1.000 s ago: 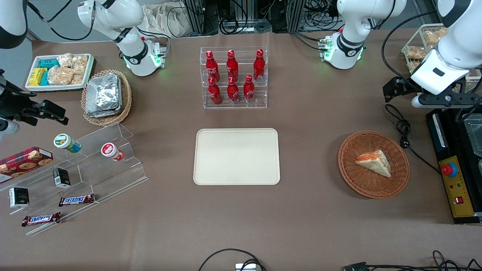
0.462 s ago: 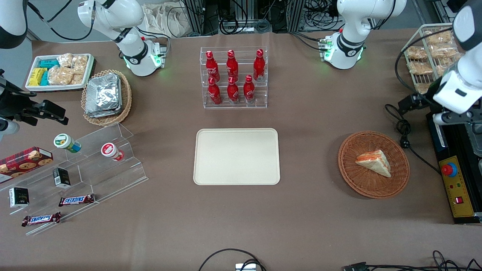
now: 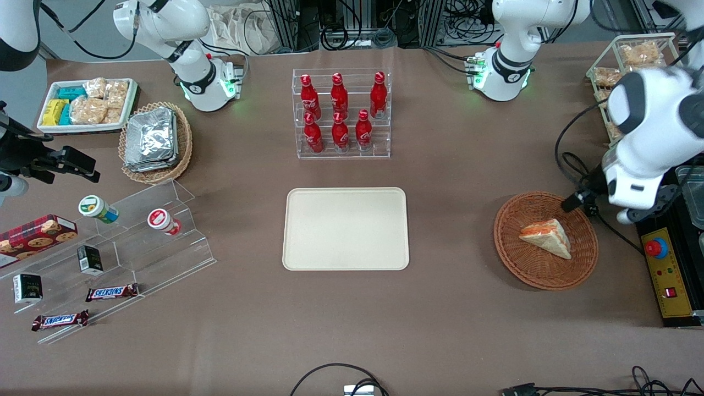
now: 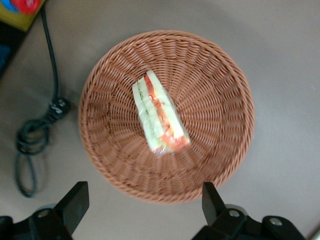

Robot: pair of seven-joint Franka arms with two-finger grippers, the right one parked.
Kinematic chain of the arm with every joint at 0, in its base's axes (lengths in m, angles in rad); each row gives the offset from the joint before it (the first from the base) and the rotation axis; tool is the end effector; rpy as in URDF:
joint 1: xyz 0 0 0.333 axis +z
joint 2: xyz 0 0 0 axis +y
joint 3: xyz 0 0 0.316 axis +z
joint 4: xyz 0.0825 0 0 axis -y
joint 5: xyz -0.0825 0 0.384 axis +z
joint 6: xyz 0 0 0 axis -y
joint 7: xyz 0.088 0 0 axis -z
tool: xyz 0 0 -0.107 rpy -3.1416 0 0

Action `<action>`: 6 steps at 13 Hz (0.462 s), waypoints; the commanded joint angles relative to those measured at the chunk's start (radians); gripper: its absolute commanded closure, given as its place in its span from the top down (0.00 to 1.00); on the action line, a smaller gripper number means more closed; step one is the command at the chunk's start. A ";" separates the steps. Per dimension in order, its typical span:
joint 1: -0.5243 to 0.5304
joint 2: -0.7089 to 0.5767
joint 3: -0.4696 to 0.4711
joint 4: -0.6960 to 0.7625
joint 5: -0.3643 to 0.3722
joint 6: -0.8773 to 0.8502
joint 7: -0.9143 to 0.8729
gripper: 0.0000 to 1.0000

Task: Place sandwich from basket to tray
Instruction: 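Lower the left gripper and close it on the wrapped sandwich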

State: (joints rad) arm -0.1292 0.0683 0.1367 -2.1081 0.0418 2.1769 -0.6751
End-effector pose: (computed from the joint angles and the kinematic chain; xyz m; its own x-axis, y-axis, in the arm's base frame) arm 0.5546 0.0051 0.3853 0.7909 0.6113 0.0277 0.6119 -0.7902 -0.0338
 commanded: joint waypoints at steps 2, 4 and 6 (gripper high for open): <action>-0.004 0.151 -0.003 0.004 0.009 0.130 -0.210 1.00; -0.004 0.195 -0.003 -0.027 0.009 0.235 -0.265 1.00; -0.004 0.220 -0.003 -0.035 0.009 0.265 -0.273 1.00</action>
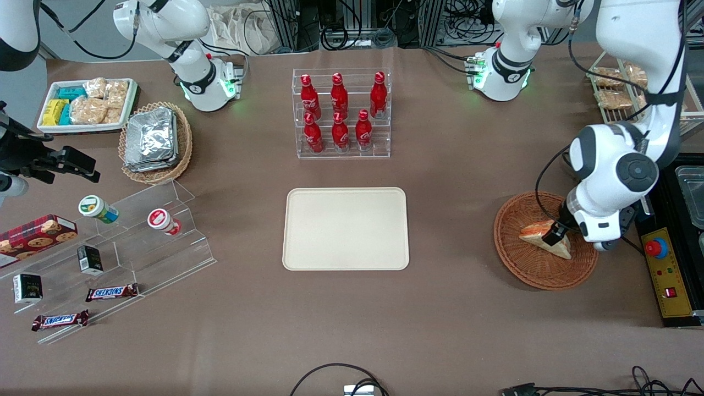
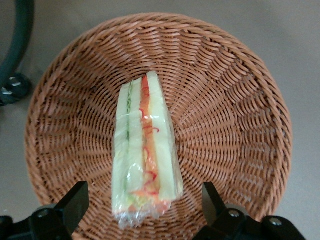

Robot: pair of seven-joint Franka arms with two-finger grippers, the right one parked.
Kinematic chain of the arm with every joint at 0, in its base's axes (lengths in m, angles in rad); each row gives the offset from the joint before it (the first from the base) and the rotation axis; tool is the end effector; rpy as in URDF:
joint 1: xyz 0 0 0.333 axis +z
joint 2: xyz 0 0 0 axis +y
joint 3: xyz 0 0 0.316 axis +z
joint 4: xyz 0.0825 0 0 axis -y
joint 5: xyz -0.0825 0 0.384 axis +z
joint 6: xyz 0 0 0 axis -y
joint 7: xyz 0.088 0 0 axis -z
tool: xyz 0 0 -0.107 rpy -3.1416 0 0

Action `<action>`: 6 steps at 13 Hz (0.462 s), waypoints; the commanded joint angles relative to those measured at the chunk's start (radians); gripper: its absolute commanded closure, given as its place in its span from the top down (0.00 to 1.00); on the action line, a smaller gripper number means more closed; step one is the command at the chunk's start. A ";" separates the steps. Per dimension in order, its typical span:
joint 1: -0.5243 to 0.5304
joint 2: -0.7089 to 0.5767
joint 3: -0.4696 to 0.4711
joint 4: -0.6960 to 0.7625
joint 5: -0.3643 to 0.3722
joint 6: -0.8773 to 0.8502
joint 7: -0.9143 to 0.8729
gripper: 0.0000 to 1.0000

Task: Place sandwich from basket to tray
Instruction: 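Lower the left gripper and close it on the wrapped sandwich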

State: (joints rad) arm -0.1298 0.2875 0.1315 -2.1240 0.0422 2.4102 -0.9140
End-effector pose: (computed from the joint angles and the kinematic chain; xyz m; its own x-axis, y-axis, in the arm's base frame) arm 0.5743 0.0003 0.2758 0.6379 0.7684 0.0514 0.7701 -0.6367 -0.0403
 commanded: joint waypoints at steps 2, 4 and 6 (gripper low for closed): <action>-0.004 0.019 0.002 -0.017 0.008 0.052 -0.034 1.00; -0.004 0.042 0.002 -0.016 0.008 0.067 -0.036 0.92; -0.004 0.056 0.003 -0.011 0.005 0.073 -0.039 0.76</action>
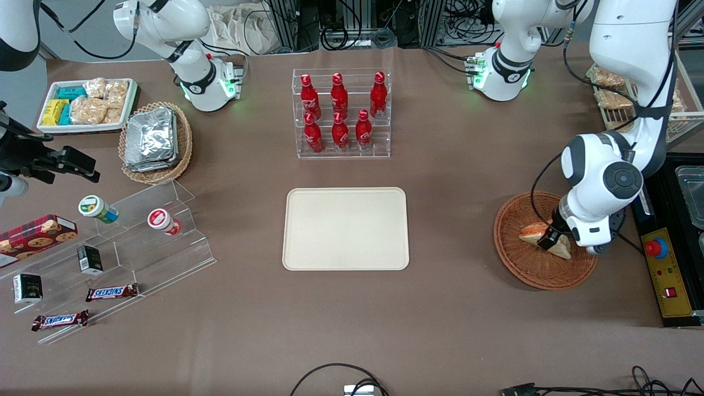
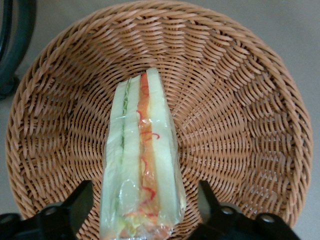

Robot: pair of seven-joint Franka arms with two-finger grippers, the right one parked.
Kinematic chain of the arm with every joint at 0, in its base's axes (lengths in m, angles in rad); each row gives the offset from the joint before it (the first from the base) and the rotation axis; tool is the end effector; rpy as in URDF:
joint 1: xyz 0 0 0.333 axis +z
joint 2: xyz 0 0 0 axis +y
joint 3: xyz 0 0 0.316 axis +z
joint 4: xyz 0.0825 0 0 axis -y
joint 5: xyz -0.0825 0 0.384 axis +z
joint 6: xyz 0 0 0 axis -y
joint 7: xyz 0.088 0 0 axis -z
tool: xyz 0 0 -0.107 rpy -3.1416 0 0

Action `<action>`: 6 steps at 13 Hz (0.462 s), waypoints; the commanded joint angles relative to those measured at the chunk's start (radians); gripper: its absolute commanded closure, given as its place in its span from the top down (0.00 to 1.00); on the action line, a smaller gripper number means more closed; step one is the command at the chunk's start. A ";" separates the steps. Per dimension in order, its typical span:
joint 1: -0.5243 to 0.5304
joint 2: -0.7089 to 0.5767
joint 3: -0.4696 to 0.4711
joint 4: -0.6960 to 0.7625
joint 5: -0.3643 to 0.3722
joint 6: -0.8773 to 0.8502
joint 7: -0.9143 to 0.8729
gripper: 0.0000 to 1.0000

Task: Place sandwich from basket to tray
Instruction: 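Lower the left gripper and close it on the wrapped sandwich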

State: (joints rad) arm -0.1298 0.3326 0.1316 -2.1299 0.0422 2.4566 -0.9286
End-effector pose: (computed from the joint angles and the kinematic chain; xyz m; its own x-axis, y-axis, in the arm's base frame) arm 0.5741 0.0004 0.2518 0.6290 0.7756 0.0525 0.7774 -0.6274 -0.0456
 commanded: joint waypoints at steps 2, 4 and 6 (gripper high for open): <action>-0.014 0.017 0.003 0.002 0.005 0.028 -0.053 0.40; -0.014 0.016 0.003 0.005 0.005 0.027 -0.061 0.09; -0.014 0.000 0.003 0.007 0.008 0.013 -0.059 0.00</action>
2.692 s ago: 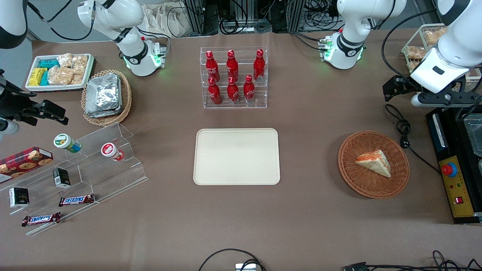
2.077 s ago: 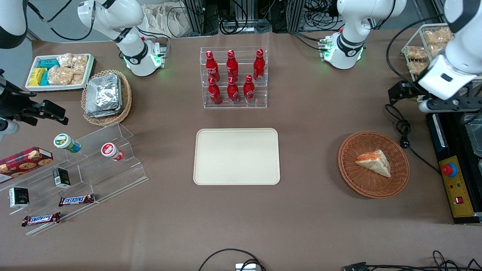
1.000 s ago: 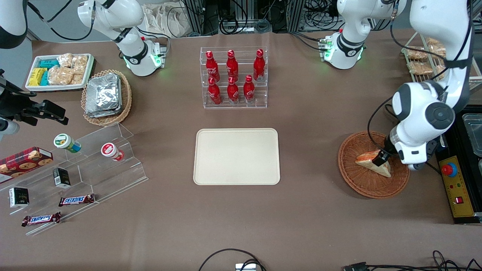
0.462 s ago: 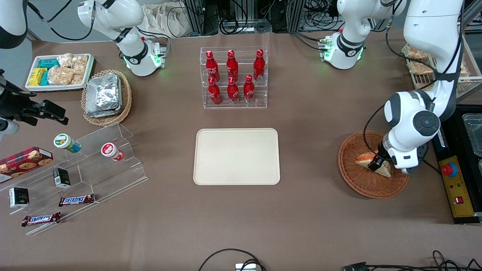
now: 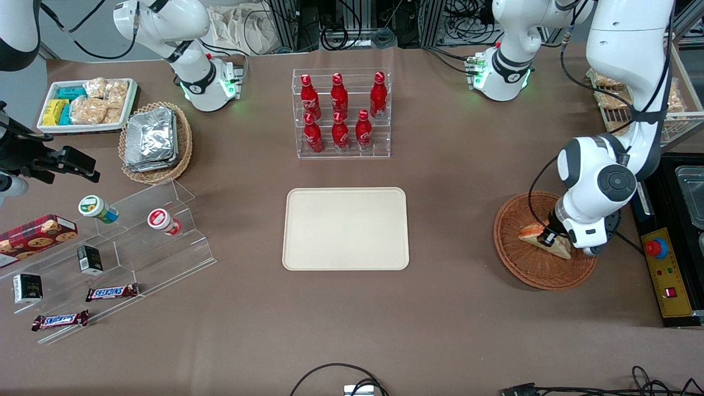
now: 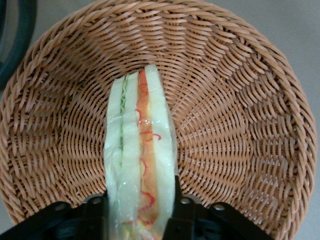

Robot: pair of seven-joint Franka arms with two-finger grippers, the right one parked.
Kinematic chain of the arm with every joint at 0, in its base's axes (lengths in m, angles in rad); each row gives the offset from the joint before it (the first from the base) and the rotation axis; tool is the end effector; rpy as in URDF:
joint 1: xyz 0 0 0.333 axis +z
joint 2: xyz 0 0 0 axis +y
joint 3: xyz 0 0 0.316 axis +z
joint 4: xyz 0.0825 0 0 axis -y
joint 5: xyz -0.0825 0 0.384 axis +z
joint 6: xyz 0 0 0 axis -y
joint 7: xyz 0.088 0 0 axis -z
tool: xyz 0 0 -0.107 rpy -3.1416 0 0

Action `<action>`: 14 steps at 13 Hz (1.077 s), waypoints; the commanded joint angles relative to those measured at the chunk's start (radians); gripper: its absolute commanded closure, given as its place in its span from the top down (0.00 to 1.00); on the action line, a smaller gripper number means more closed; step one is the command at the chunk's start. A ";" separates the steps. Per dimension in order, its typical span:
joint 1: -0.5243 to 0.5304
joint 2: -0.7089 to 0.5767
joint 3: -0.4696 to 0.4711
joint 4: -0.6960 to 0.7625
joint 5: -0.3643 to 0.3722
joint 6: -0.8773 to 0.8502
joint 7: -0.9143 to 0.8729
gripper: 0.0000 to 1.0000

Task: Place sandwich from basket to tray
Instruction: 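Lift the sandwich and carry it with the left gripper over the cream tray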

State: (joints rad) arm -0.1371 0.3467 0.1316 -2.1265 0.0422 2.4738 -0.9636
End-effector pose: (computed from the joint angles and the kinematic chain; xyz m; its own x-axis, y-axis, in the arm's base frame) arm 0.5760 -0.0039 0.2466 0.6079 0.7918 0.0589 0.7940 -0.6067 -0.0392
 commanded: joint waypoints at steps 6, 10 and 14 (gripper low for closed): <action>0.005 -0.219 -0.149 0.080 0.171 -0.398 -0.001 0.00; 0.007 -0.210 -0.323 0.287 0.156 -0.640 0.076 0.00; -0.007 -0.196 -0.455 0.356 0.045 -0.673 0.147 0.00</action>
State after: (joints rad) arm -0.1455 0.1184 -0.2752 -1.8155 0.1250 1.8240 -0.8587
